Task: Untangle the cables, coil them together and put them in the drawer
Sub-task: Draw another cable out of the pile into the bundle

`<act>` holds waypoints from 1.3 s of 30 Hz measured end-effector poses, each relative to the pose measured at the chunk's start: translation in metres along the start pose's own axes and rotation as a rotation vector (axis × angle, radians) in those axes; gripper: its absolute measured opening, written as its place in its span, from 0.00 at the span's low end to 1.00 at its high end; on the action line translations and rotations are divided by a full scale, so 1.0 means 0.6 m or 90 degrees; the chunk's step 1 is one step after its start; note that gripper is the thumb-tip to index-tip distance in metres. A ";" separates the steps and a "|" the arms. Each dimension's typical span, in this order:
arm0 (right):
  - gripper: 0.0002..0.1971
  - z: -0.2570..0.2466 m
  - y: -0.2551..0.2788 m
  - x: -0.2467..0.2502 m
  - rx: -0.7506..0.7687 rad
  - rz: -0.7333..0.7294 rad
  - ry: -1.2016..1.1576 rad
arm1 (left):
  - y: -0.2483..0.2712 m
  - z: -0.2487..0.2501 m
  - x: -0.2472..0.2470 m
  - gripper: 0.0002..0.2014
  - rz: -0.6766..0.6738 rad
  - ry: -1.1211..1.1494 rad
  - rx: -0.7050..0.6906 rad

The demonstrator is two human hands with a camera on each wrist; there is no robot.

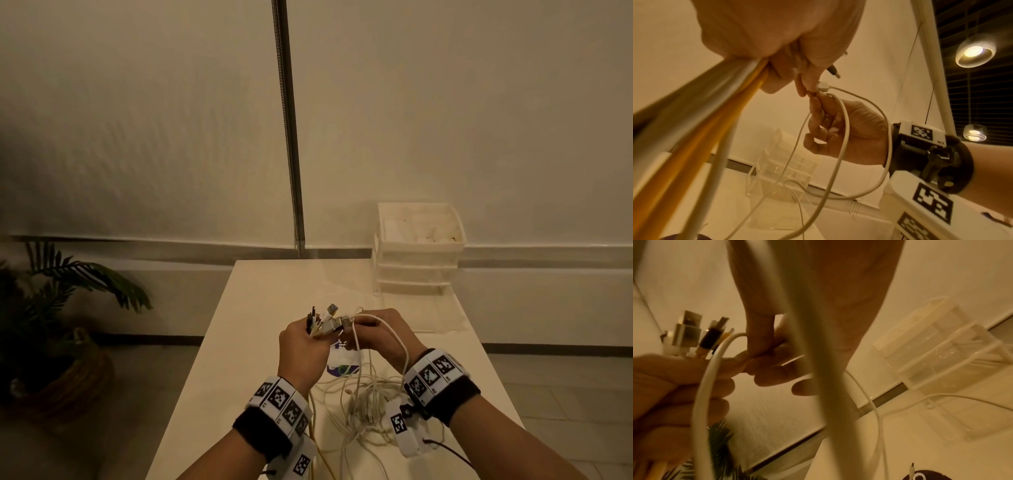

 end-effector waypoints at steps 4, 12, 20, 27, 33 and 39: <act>0.03 -0.006 0.002 0.005 -0.079 -0.002 -0.021 | 0.002 -0.003 0.003 0.07 0.019 0.072 0.011; 0.04 0.040 0.003 0.097 -0.179 0.190 -0.016 | 0.003 0.004 0.011 0.12 -0.029 0.096 -0.010; 0.12 -0.031 0.084 0.259 -0.267 0.269 0.845 | 0.003 0.032 0.070 0.10 -0.032 0.064 -0.079; 0.11 -0.141 0.098 -0.030 0.146 -0.095 0.371 | 0.008 0.087 0.076 0.03 -0.087 0.085 -0.157; 0.11 -0.093 0.097 -0.040 -0.094 0.035 -0.239 | 0.017 0.076 0.068 0.06 -0.080 0.258 0.036; 0.09 -0.142 0.132 -0.092 0.108 0.159 -0.323 | 0.041 0.097 0.064 0.21 -0.207 0.415 0.094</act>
Point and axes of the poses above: each hand's wrist, its own y-axis away from the middle knuckle, its own x-axis out of the back of the hand, z = x × y, the point moved 4 cm from there along -y, towards the middle knuckle, and after that the axes turned 6 degrees about -y, right-handed, at the moved point
